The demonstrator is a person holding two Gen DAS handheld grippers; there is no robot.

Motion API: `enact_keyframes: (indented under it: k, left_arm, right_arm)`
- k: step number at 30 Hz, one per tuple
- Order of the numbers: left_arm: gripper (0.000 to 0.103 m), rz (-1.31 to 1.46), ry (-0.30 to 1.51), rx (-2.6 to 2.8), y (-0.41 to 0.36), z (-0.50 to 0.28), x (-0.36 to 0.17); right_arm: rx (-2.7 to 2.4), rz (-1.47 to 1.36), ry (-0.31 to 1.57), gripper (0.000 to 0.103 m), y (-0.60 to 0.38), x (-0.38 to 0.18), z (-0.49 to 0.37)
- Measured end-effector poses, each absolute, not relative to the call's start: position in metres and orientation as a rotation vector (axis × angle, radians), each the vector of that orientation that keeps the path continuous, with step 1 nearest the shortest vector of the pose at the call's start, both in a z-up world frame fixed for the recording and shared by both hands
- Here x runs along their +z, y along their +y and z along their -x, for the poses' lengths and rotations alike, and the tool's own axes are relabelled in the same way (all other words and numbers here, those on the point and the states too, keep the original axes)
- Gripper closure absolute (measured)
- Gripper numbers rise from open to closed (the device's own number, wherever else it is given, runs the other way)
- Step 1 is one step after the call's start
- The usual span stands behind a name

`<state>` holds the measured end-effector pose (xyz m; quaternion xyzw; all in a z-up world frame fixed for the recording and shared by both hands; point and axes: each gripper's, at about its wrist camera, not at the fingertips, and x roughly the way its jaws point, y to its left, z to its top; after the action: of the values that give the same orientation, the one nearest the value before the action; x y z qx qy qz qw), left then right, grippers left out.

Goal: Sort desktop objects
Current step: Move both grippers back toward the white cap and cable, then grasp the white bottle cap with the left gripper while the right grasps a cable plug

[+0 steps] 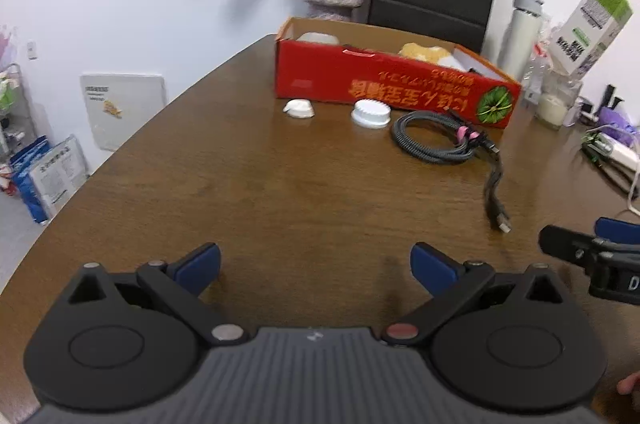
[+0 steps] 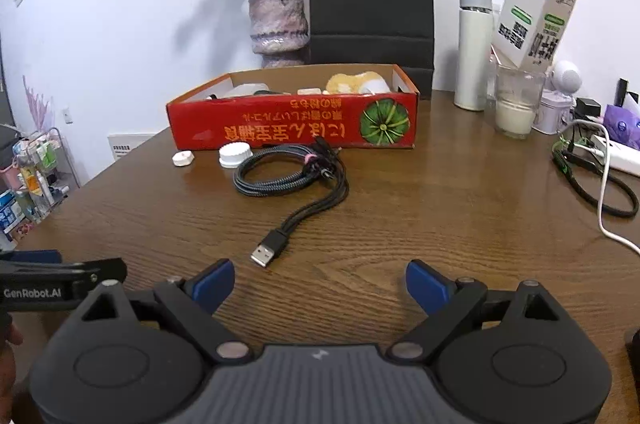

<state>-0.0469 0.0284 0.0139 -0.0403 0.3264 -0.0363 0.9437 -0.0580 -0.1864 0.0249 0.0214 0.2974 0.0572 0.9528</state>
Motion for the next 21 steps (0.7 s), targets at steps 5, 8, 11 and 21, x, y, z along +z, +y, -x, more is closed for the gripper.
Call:
enact_keyframes:
  k: [5, 8, 11, 21]
  left_arm:
    - [0.000, 0.080, 0.632, -0.075, 0.038, 0.013, 0.028]
    - [0.000, 0.052, 0.660, -0.038, 0.046, -0.024, 0.035]
    - [0.000, 0.077, 0.656, -0.100, 0.055, -0.060, 0.042]
    - [0.033, 0.071, 0.663, -0.094, 0.056, -0.145, 0.027]
  right_arm:
    - [0.101, 0.002, 0.580, 0.014, -0.191, 0.036, 0.038]
    - [0.073, 0.017, 0.574, 0.027, -0.196, 0.041, 0.013]
    - [0.076, -0.016, 0.591, 0.037, -0.203, 0.041, -0.017]
    - [0.114, -0.104, 0.643, 0.060, -0.211, 0.022, -0.082]
